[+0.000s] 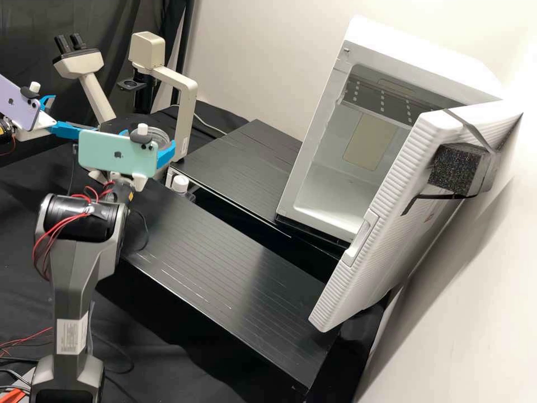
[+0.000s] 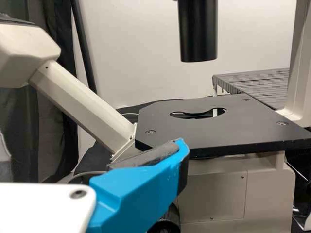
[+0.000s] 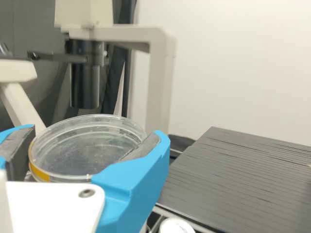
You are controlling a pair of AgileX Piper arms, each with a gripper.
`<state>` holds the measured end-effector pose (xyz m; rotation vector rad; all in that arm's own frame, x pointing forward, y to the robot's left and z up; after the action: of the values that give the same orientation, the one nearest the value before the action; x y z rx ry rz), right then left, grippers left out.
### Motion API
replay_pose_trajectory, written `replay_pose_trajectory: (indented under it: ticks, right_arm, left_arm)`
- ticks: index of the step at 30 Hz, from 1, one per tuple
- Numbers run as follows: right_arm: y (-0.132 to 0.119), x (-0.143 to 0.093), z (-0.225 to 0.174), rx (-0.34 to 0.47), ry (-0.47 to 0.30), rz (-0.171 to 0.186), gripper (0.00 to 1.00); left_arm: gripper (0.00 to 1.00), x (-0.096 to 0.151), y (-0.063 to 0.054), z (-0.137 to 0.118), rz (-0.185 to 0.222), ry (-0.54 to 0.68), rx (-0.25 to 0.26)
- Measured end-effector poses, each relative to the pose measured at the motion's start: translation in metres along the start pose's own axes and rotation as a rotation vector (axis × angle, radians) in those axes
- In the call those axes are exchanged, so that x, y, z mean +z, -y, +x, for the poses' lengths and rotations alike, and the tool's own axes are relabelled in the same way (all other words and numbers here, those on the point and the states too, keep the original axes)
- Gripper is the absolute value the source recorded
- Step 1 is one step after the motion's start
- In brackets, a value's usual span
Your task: Move the petri dish to the bench.
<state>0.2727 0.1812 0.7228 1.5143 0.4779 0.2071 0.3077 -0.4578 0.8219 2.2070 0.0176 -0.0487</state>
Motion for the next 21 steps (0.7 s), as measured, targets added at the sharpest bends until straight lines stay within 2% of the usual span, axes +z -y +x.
replay_pose_trajectory:
  ticks: [3,6,10,15,21]
  right_arm:
    - [-0.008,0.008,-0.027,0.046,-0.011,-0.009,0.00]
    - [-0.016,0.019,-0.053,0.075,0.012,0.003,0.00]
    - [-0.022,0.030,-0.081,0.071,0.042,0.003,0.00]
    - [-0.025,0.049,-0.117,0.050,0.107,-0.008,0.00]
    - [-0.033,0.071,-0.151,0.071,0.202,0.004,0.00]
  left_arm:
    - [1.00,0.000,0.000,0.000,0.000,0.000,0.000]
    - [1.00,0.000,0.000,0.000,0.000,0.000,0.000]
    - [1.00,0.000,0.000,0.000,0.000,0.000,0.000]
    - [1.00,0.000,0.000,0.000,0.000,0.000,0.000]
    - [1.00,0.000,0.000,0.000,0.000,0.000,0.000]
